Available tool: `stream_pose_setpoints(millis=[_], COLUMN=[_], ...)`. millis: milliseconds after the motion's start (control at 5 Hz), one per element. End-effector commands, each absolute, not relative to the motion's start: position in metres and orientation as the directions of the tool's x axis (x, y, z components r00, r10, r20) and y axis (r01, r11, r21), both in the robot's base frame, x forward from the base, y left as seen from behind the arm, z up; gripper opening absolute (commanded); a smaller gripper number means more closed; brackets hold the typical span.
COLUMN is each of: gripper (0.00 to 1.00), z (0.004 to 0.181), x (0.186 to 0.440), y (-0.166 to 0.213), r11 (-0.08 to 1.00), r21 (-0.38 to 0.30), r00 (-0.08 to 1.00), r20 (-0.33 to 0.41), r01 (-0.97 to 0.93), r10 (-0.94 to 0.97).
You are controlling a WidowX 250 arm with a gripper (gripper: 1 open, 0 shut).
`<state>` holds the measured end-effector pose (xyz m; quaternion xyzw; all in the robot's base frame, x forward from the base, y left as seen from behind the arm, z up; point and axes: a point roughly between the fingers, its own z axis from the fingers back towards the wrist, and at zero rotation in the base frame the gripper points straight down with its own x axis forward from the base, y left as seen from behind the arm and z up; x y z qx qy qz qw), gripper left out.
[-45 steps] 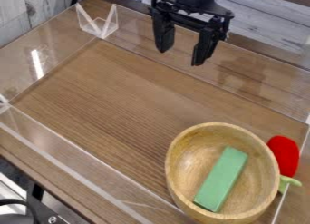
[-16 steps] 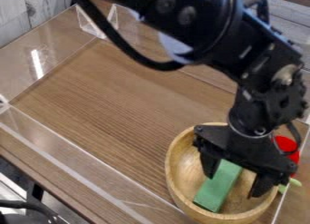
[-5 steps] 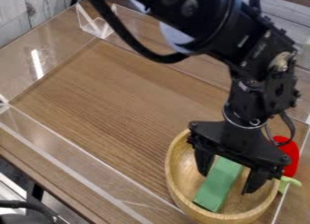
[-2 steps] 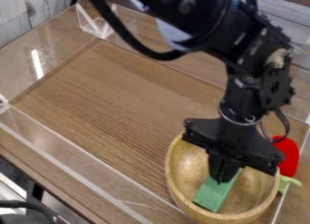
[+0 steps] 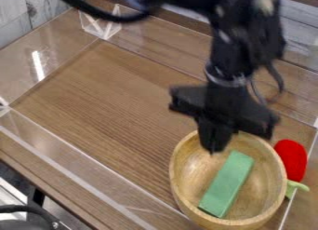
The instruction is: Remove the green block from the brown bowl and put it on the table
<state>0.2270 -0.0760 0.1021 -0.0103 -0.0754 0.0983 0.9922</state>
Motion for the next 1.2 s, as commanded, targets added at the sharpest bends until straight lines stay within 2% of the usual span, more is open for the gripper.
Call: stream_pose_setpoints(millis=[0,200,400,600,1000], gripper=[0.0,0.0,1.0,0.0,0.0], z=[0.122,0.117,0.108,0.103,0.098], x=[0.235,0.234,0.229,0.227,0.226], y=[-0.061,-0.051,-0.051,-0.048,-0.041], r11=[0.97,0.965,0.962,0.96,0.957], r21=[-0.062,-0.05,-0.04,-0.033,-0.02], r00=[0.95,0.945,0.946,0.946,0.944], r20=[0.2,0.193,0.174,0.168,0.159], r01=[-0.233,-0.258,-0.269,-0.277,-0.288], r10=[0.241,0.263,0.272,0.279,0.288])
